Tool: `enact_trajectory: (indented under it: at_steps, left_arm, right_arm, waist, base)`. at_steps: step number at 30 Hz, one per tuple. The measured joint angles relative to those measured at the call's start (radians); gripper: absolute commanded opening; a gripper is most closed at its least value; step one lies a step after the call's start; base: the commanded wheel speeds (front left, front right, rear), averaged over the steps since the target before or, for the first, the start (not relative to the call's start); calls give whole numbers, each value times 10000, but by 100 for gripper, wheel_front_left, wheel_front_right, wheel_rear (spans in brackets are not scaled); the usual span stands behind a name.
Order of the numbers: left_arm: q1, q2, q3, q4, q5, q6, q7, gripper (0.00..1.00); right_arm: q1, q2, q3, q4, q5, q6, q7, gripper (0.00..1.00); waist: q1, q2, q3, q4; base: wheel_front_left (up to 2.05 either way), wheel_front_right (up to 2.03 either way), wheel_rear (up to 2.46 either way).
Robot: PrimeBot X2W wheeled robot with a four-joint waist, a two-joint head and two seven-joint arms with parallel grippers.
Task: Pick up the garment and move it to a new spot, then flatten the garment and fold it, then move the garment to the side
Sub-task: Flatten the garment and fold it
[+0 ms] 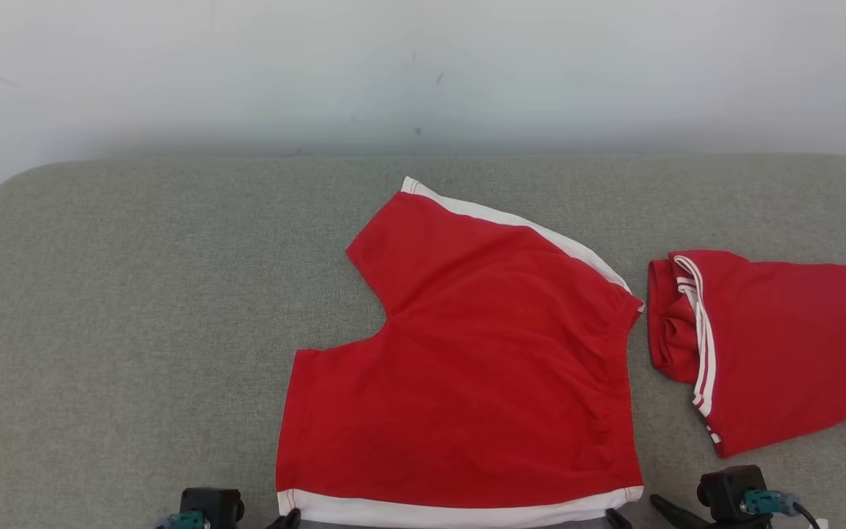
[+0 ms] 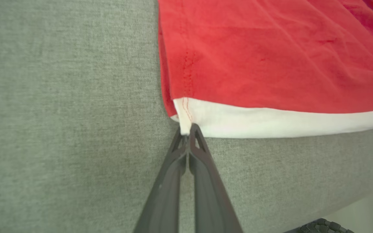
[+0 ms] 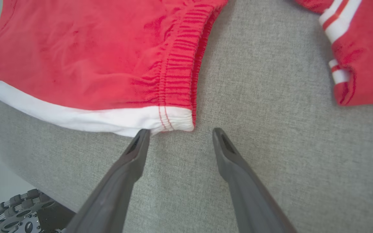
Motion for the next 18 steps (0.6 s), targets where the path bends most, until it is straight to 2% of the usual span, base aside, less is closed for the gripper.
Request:
enact_trajectory:
  at_steps: [11, 12, 13, 14, 18]
  left_arm:
    - [-188, -40, -48, 272, -4, -15, -322, 0]
    - [-193, -42, -50, 293, -4, -17, -357, 0]
    - [-206, -44, -50, 318, -6, -63, -359, 0]
    - [-221, -42, -50, 345, -6, -73, -389, 0]
    - [-261, -59, -65, 441, -17, -79, -529, 0]
  right_arm:
    - [-426, 52, 128, 516, -247, 63, -90, 100]
    - [-443, 54, 142, 564, -249, 92, -107, 95]
    - [-475, 46, 186, 587, -305, 117, -121, 33]
    - [-505, 44, 207, 604, -351, 182, -163, 0]
    - [-585, 59, 253, 677, -408, 278, -253, 0]
  waist:
    - [-1, 0, 158, 62]
    - [-1, 0, 168, 61]
    - [-1, 0, 177, 60]
    - [-1, 0, 187, 58]
    - [-1, 0, 229, 51]
  base:
    - [0, 0, 0]
    - [0, 0, 0]
    - [0, 0, 0]
    - [0, 0, 0]
    - [0, 0, 0]
